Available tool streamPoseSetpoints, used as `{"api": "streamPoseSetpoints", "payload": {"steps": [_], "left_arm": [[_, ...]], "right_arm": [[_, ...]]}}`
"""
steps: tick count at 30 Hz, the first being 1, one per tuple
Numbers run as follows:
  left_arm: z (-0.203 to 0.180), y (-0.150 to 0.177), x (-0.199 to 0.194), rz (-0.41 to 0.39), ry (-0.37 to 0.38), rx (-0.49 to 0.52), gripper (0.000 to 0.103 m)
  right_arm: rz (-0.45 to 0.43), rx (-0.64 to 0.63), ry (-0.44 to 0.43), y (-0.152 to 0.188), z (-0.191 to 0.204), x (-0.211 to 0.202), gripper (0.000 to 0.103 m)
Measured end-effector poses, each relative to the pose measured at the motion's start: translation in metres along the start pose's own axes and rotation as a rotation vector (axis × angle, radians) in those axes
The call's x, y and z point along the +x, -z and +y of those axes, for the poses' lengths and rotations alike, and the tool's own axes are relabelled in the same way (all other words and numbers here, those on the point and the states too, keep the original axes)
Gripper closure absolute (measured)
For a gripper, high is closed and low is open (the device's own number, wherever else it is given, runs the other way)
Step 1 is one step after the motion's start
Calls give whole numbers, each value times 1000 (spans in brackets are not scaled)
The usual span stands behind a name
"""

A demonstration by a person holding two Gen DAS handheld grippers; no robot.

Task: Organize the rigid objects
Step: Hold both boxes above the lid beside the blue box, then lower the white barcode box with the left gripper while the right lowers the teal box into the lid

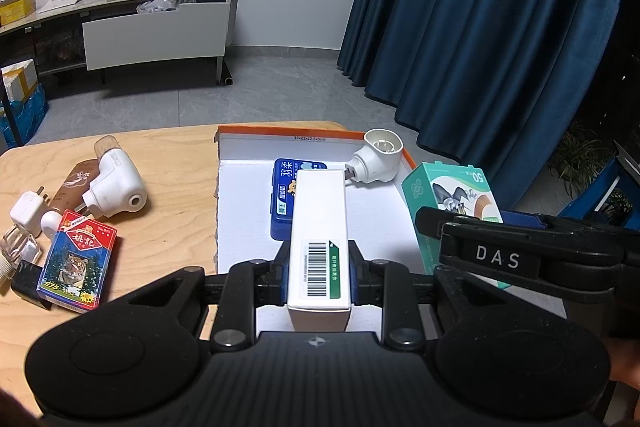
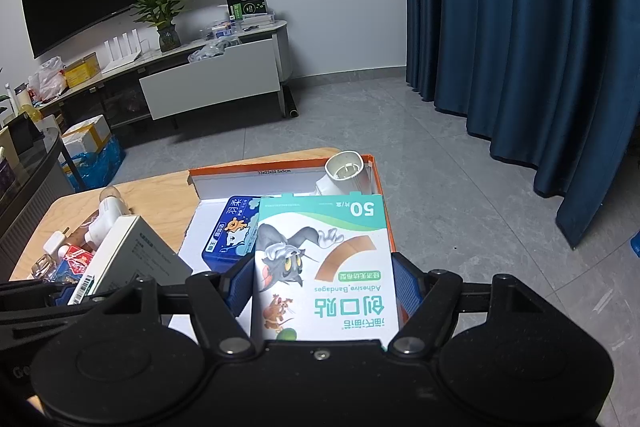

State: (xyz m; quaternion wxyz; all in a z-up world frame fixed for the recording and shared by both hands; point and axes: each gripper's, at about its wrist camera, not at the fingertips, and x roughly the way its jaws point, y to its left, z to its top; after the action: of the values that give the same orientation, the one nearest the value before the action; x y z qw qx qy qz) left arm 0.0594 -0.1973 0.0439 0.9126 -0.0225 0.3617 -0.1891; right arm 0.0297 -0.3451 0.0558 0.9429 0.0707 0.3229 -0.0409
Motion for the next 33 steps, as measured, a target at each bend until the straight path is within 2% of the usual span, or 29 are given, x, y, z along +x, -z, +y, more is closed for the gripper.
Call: {"api": "streamPoseSetpoints", "payload": {"steps": [33], "left_arm": [[-2, 1, 8, 17, -3, 6, 76]], "right_arm": [[23, 0, 8, 1, 2, 15, 19]]}}
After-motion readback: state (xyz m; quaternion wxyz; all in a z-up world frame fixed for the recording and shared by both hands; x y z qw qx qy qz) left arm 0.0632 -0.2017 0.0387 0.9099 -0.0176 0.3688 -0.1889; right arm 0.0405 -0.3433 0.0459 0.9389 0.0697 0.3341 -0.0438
